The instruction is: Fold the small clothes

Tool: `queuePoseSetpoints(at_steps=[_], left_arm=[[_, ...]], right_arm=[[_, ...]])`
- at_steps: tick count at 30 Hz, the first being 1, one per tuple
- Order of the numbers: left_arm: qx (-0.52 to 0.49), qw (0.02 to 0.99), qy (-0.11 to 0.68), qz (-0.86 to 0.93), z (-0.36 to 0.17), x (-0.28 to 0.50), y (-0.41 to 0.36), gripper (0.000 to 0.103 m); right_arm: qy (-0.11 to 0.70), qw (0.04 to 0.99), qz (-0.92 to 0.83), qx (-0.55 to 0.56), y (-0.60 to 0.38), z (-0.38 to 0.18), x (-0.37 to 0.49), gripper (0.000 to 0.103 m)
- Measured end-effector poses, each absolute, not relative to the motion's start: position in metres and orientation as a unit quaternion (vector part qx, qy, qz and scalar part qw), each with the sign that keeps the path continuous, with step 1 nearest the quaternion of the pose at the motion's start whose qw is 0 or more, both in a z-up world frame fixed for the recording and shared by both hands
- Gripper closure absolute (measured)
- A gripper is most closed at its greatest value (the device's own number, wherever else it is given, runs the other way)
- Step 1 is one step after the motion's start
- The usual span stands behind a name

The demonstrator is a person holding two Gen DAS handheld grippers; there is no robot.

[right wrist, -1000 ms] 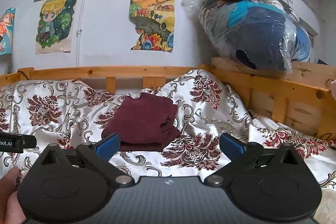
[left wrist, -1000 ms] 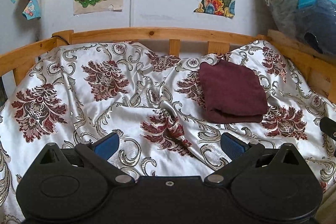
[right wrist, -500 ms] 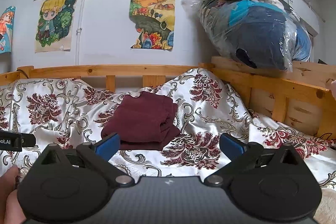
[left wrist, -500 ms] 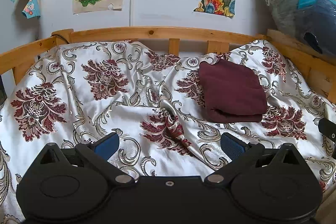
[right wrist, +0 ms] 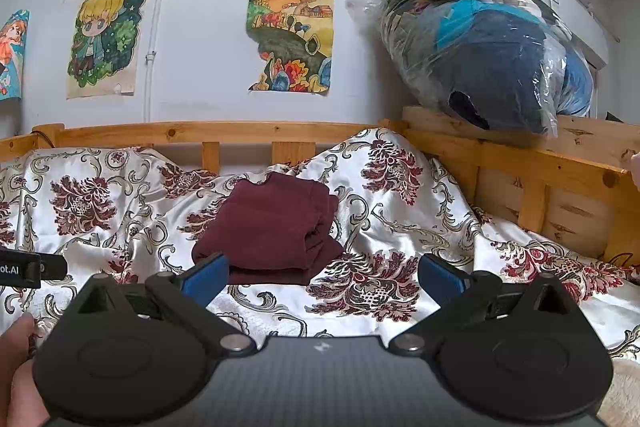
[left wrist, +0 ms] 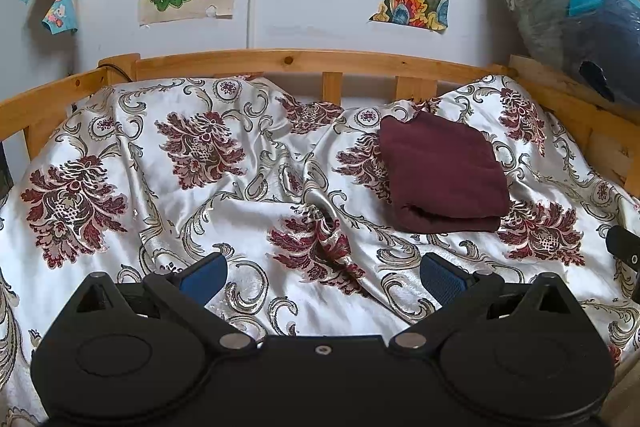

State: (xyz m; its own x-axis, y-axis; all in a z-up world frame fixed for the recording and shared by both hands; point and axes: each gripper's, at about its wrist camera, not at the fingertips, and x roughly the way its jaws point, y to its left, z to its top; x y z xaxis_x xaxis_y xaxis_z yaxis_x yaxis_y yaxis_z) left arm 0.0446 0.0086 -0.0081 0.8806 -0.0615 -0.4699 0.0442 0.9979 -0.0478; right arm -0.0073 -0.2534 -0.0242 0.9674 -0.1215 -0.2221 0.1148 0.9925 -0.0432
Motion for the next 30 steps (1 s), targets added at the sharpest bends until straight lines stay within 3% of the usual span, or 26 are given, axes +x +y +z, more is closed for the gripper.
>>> queuePoseSetpoints(at_steps=[30], left_arm=[[-0.015, 0.969, 0.245, -0.03, -0.0111, 0.0436, 0.0066, 0.001]], right_arm=[[0.114, 0.992, -0.059, -0.015, -0.2534, -0.0235, -0.0073, 0.0]])
